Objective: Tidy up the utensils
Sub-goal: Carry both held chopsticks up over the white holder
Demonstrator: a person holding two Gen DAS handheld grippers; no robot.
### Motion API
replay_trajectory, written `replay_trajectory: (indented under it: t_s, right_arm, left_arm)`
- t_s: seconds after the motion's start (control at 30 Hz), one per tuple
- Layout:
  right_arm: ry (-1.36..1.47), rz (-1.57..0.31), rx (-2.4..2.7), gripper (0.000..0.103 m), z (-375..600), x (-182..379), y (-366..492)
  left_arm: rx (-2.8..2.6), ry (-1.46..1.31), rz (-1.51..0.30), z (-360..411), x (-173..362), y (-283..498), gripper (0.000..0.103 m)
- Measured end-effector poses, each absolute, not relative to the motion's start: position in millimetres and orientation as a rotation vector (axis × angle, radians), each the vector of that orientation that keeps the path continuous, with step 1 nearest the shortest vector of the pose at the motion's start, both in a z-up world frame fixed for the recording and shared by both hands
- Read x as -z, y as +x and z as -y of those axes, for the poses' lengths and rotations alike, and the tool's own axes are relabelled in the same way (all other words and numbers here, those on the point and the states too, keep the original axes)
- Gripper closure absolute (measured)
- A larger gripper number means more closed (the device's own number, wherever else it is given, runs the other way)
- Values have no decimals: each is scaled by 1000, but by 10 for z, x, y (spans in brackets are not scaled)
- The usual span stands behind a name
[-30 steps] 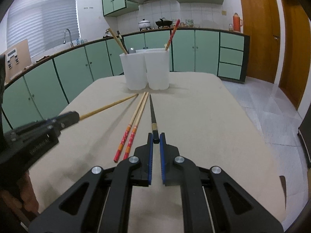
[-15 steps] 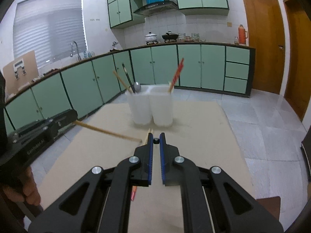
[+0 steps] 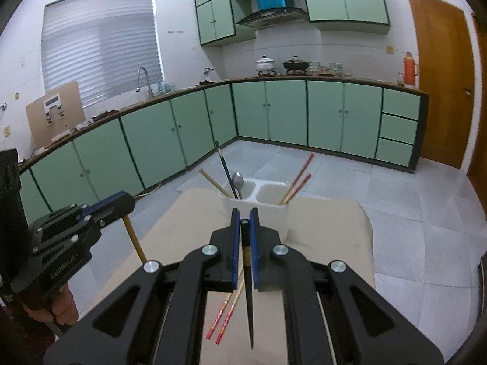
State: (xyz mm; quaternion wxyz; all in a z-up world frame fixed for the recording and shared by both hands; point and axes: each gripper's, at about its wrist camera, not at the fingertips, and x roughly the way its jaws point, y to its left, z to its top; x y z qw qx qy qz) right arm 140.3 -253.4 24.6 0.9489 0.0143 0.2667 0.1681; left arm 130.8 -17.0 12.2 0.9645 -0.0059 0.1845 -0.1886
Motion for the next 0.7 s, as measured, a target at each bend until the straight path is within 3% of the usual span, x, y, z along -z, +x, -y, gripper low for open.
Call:
replay_trajectory:
  t_s: [0.7]
  right_arm:
    - [41,-414,-357,98,2620,-1207,2729]
  left_arm:
    - [375,-2,-166,293,-1099,2581,97]
